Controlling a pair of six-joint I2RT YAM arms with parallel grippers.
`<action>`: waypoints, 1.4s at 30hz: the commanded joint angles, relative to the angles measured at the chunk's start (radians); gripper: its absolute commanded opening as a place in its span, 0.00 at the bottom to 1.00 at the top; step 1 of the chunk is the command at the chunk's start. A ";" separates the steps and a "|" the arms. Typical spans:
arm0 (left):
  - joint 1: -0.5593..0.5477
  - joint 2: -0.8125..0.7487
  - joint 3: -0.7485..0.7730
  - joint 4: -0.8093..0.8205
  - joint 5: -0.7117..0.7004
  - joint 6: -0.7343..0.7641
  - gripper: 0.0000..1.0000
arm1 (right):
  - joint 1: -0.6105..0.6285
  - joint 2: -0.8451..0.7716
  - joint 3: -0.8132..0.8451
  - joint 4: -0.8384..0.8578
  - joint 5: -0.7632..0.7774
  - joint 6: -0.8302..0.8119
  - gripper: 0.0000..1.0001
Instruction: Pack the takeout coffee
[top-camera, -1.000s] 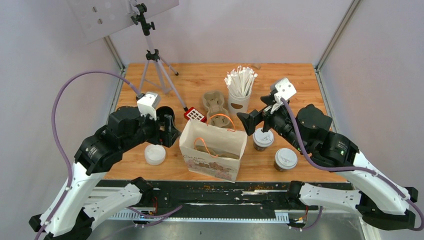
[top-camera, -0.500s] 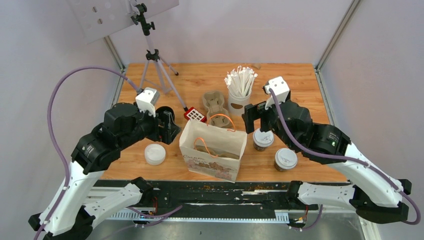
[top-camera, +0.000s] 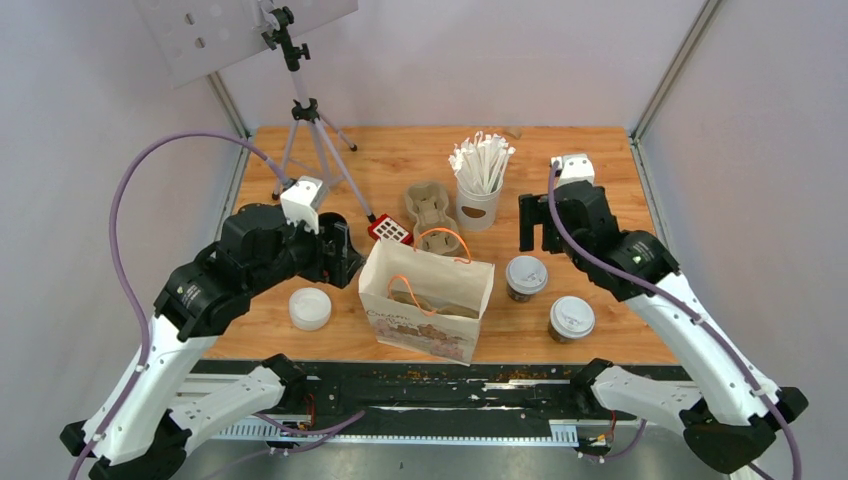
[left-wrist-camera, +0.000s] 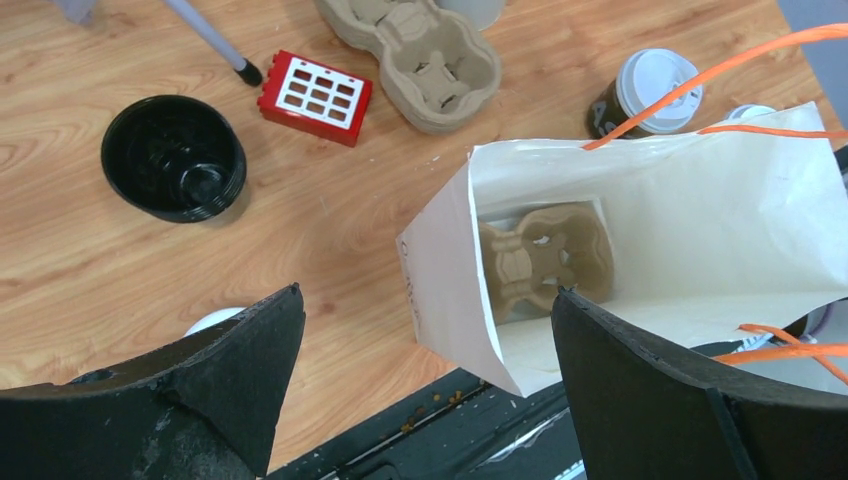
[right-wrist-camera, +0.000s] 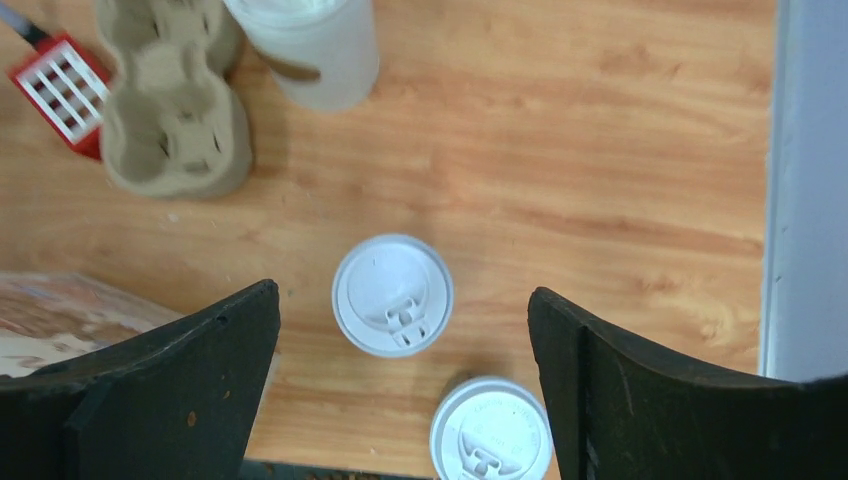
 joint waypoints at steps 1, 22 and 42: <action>0.003 -0.042 -0.021 0.001 -0.025 0.009 1.00 | -0.081 0.015 -0.142 0.045 -0.219 0.005 0.92; 0.003 -0.095 -0.099 0.006 0.033 0.031 0.99 | -0.267 0.244 -0.299 0.132 -0.542 -0.118 0.95; 0.004 -0.120 -0.121 0.010 0.056 0.058 0.99 | -0.320 0.321 -0.230 0.179 -0.607 -0.248 0.82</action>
